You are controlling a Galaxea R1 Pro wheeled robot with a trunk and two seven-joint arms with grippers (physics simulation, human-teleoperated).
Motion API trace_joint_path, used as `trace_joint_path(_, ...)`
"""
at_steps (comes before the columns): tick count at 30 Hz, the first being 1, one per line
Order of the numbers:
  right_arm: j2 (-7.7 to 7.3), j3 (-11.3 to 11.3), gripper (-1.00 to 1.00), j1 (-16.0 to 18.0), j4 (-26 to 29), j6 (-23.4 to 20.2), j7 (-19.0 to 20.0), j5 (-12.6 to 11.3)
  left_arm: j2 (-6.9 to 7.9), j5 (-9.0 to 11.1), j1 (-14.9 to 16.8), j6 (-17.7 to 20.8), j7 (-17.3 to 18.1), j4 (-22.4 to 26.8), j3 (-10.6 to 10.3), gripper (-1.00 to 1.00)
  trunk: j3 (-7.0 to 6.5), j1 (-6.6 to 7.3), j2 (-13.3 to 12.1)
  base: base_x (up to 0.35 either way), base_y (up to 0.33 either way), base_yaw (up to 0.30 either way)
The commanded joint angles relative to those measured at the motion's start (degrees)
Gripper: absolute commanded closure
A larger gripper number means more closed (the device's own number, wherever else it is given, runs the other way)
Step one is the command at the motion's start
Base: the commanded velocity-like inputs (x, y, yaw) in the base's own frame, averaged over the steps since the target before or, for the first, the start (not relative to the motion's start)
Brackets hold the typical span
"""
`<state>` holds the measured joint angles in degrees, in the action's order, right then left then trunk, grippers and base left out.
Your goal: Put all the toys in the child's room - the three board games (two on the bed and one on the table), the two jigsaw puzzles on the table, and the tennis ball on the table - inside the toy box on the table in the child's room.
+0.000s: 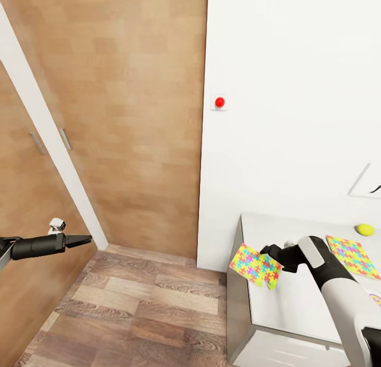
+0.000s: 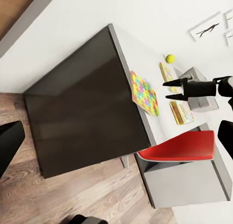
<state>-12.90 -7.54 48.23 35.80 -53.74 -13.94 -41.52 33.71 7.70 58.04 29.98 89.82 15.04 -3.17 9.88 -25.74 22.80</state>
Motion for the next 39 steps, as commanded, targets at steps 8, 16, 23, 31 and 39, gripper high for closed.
trace_joint_path(8, -0.01, -0.54, -1.0, -2.33, 5.53, -1.56, 0.31, -0.66, 0.04, 0.3, 0.06, 0.61, 0.18, -0.01, -0.35, -1.0, -0.59, -0.04, 0.12, 0.0, 0.0, 0.0)
trace_joint_path(16, 0.05, -5.49, -1.0, -8.66, 19.08, -5.8, 0.93, -1.32, 0.02, 0.3, 0.08, 0.57, 0.18, -0.01, -0.36, -1.0, -1.3, -0.04, 0.12, 0.0, 0.0, 0.0)
trace_joint_path(23, 0.04, -10.97, -1.0, -16.03, 31.02, -6.26, 1.27, -5.61, -0.03, 0.3, 0.06, 0.58, 0.18, -0.01, -0.37, -1.0, -1.93, -0.04, 0.12, 0.0, 0.0, 0.0)
trace_joint_path(31, 0.01, -12.41, -1.0, -28.58, 41.91, -6.26, 7.19, -17.38, -0.05, 0.3, 0.06, 0.55, 0.18, -0.01, -0.35, -1.0, -2.64, -0.04, 0.12, 0.0, 0.0, -0.02)
trace_joint_path(39, 0.42, -14.32, -1.0, -39.2, 51.65, -6.26, 20.67, -20.36, -0.05, 0.3, 0.06, 0.52, 0.18, -0.01, -0.4, -1.0, -3.34, -0.04, 0.12, 0.0, 0.0, -0.061)
